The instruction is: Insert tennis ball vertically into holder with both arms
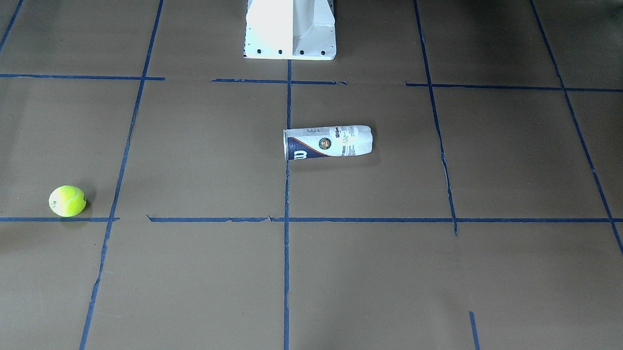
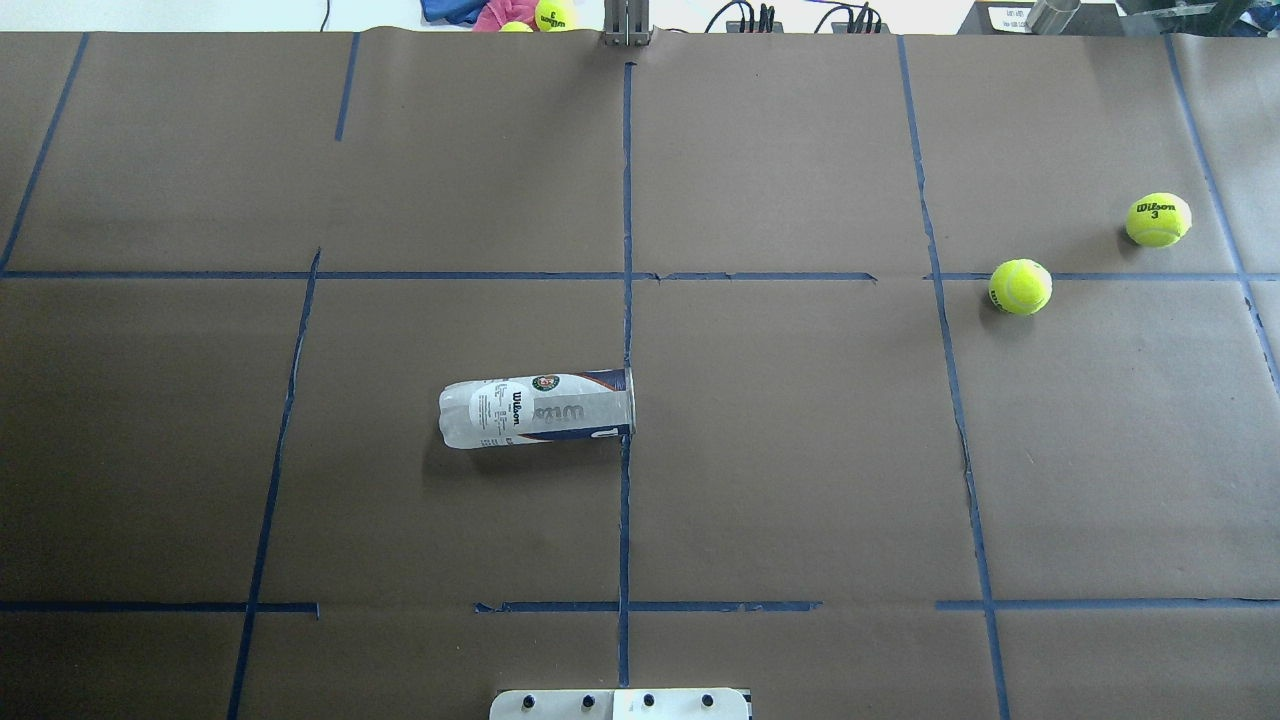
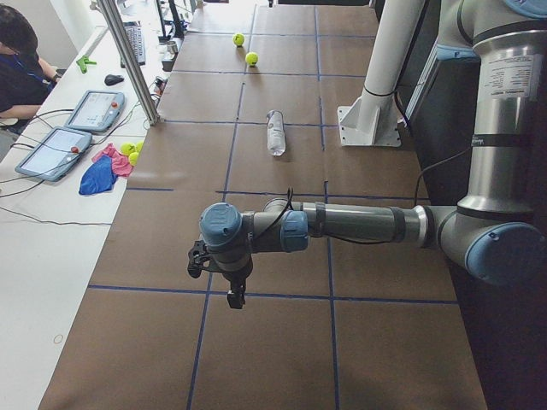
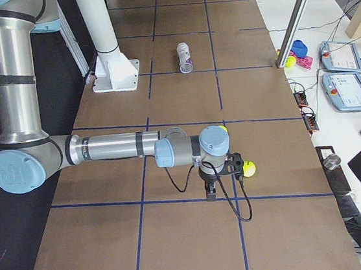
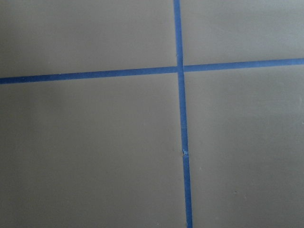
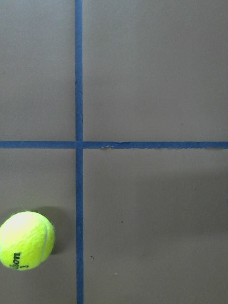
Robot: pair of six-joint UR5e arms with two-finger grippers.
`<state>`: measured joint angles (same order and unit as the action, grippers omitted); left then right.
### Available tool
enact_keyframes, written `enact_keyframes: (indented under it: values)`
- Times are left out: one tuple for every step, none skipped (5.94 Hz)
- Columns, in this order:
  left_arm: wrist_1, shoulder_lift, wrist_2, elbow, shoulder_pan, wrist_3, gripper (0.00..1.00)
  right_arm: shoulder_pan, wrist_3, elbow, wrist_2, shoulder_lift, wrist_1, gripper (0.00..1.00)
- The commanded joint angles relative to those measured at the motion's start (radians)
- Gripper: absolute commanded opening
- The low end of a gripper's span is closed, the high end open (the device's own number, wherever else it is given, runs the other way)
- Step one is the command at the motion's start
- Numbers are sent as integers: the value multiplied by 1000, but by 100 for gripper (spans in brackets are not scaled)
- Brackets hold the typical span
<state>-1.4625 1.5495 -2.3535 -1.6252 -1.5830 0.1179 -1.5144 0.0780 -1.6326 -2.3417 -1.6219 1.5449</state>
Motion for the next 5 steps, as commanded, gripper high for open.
enact_keyframes:
  values:
    - [-5,1,0,-8,1,0,100,6,2,-7,-2,4,-2,100]
    - [-4,4,2,-24,6,0,100,7,2,-19,-2,10,-3,100]
    - [-6,23,8,-25,15,-7,100,7,3,-29,-2,20,-28,100]
    - [-75,94,11,-19,17,-7,100,8,12,-32,2,27,-148,100]
    - [-96,136,13,-25,27,-26,100,8,23,-9,-26,27,-170,100]
